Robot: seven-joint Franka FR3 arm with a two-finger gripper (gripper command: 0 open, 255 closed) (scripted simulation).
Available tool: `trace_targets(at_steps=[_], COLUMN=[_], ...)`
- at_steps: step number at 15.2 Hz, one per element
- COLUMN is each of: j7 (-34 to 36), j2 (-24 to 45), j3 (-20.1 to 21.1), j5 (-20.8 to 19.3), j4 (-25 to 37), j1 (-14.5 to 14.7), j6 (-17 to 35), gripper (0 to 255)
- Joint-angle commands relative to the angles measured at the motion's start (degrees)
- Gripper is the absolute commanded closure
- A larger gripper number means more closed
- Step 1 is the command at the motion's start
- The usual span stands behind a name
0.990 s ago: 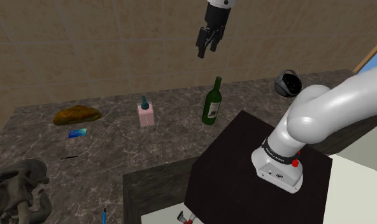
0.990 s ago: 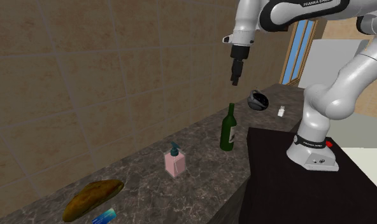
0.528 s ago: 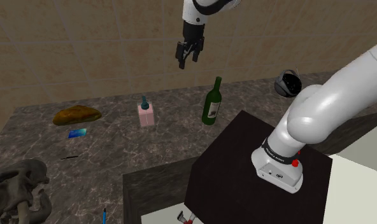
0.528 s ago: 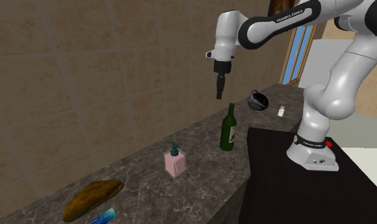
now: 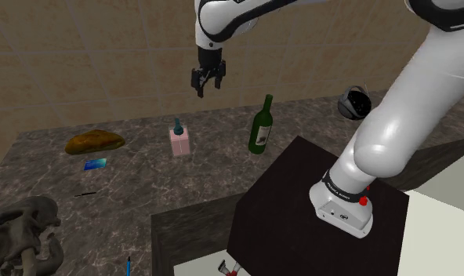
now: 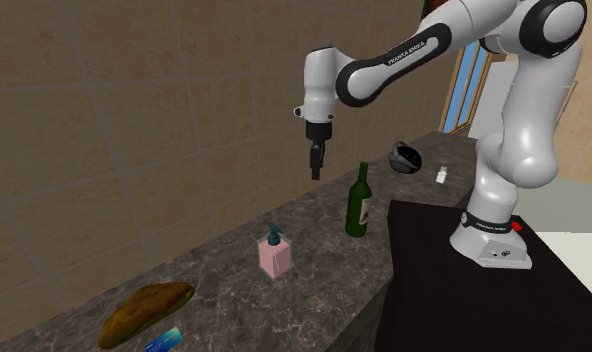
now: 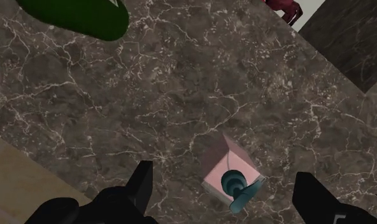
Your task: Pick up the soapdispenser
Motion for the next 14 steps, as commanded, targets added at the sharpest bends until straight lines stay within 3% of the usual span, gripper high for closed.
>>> trace_targets(at_steps=[1,8,14], j7=[1.17,4.77,6.99], j2=[4.84,21.06,35.77], j3=[0.35,0.65,0.22], j5=[-0.64,-2.82,-4.15], j4=[2.85,15.84,30.68], j1=[0.37,2.31,4.44], j6=[1.29,2.10,-0.07], gripper=[0,0,0])
